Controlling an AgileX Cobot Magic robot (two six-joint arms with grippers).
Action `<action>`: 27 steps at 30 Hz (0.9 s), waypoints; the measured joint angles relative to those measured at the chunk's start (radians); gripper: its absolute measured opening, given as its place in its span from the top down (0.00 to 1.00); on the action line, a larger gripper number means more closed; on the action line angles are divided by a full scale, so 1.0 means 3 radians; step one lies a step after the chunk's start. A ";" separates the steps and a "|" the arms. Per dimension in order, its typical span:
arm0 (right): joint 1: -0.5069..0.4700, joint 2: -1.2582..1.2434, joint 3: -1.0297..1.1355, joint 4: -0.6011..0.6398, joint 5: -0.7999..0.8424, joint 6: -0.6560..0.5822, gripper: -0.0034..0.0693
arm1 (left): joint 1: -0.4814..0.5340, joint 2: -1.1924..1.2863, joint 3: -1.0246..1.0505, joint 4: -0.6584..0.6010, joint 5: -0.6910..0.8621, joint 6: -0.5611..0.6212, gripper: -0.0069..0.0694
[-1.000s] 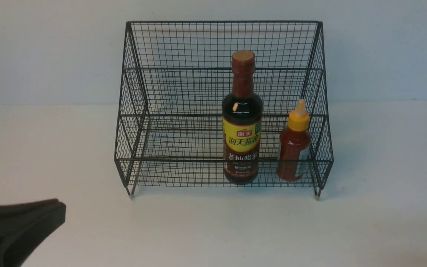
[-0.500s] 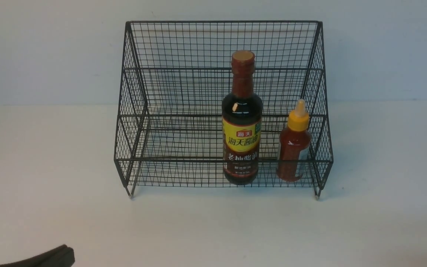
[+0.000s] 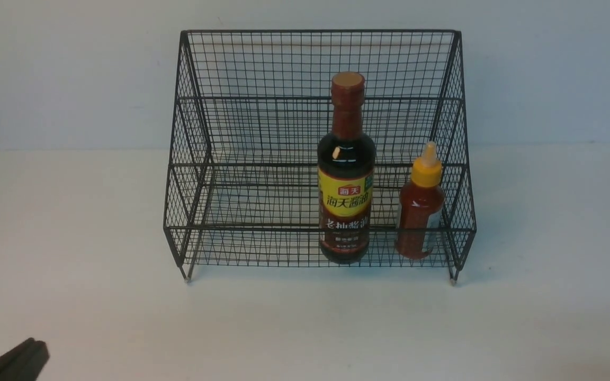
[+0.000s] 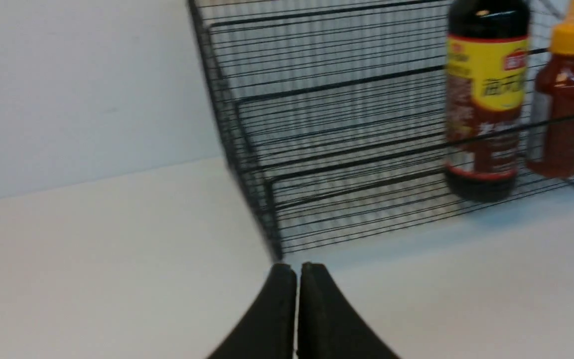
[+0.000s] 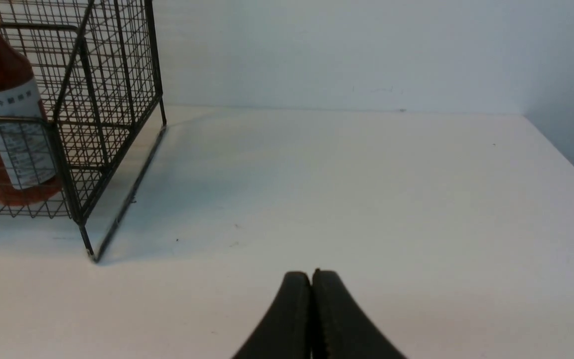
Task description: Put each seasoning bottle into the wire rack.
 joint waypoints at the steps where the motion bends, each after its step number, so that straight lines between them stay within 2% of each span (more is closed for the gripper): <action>1: 0.0000 0.0000 0.0000 0.0000 0.0000 0.0000 0.97 | 0.0151 -0.0055 0.0061 0.0051 0.0010 0.0000 0.92; 2: 0.0000 0.0000 0.0000 0.0000 0.0000 0.0000 0.97 | 0.0180 -0.0063 0.0074 0.0059 0.0009 0.0000 0.92; 4: 0.0000 0.0000 0.0000 0.0000 0.0000 0.0000 0.97 | 0.0529 -0.0114 0.0173 0.0151 0.0043 -0.0007 0.92; 7: 0.0000 0.0000 0.0000 0.0000 0.0000 0.0000 0.97 | 0.0791 -0.0117 0.0181 0.0190 0.0098 -0.0058 0.92; 10: 0.0000 0.0000 0.0000 0.0000 0.0000 0.0000 0.97 | 0.0917 -0.0117 0.0184 0.0273 0.0141 -0.0174 0.92; 18: 0.0000 0.0000 0.0000 0.0000 0.0000 0.0000 0.97 | 0.0860 -0.0117 0.0185 0.0530 0.0462 -0.0406 0.92; 23: 0.0000 0.0000 0.0000 0.0000 0.0000 0.0000 0.97 | 0.0685 -0.0117 0.0185 0.0599 0.0465 -0.0465 0.92; 27: 0.0000 0.0000 0.0000 0.0000 0.0000 0.0000 0.97 | 0.0672 -0.0117 0.0185 0.0609 0.0465 -0.0471 0.92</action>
